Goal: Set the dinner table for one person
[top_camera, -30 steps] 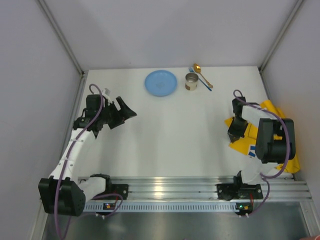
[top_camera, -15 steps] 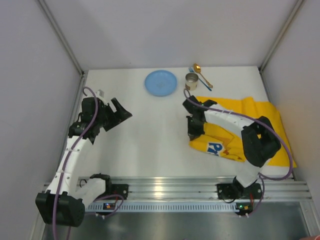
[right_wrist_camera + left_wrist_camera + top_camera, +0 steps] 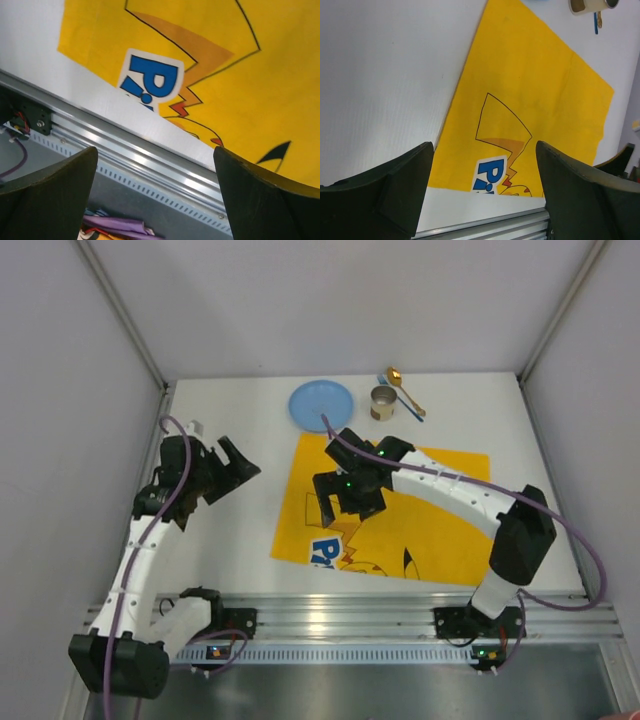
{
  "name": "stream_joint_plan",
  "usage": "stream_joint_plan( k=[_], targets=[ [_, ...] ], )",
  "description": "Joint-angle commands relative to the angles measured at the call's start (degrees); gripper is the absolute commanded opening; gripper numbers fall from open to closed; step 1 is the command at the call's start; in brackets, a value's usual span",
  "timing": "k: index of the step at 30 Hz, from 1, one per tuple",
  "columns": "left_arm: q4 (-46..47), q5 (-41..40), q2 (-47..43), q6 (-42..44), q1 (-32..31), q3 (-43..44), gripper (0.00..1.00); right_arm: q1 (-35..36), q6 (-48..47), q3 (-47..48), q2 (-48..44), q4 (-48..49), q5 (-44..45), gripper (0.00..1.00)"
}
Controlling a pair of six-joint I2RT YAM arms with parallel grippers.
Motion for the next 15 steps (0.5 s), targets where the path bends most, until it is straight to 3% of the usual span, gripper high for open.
stream_joint_plan(
  k=[1,6,8,11,15],
  targets=[
    [3.7,0.9,2.0,-0.6,-1.7,-1.8,0.88,-4.3,-1.5,-2.8,-9.8,-4.2,4.9,1.0],
    [8.6,-3.6,13.8,0.5,-15.8,2.4,0.88,-17.7,-3.8,-11.4,-18.0,-3.8,4.6,1.0],
    [11.0,-3.7,22.5,0.2,-21.3,5.1,0.87,-21.3,-6.0,-13.1,-19.7,-3.8,3.9,1.0],
    [12.6,-5.7,35.4,0.4,-26.8,13.0,0.83,-26.4,-8.0,-14.2,-21.7,-4.0,3.1,1.0],
    [11.7,-4.4,49.1,-0.3,-28.0,26.2,0.82,-28.9,-9.2,-14.9,-23.0,-5.0,2.2,1.0]
  ],
)
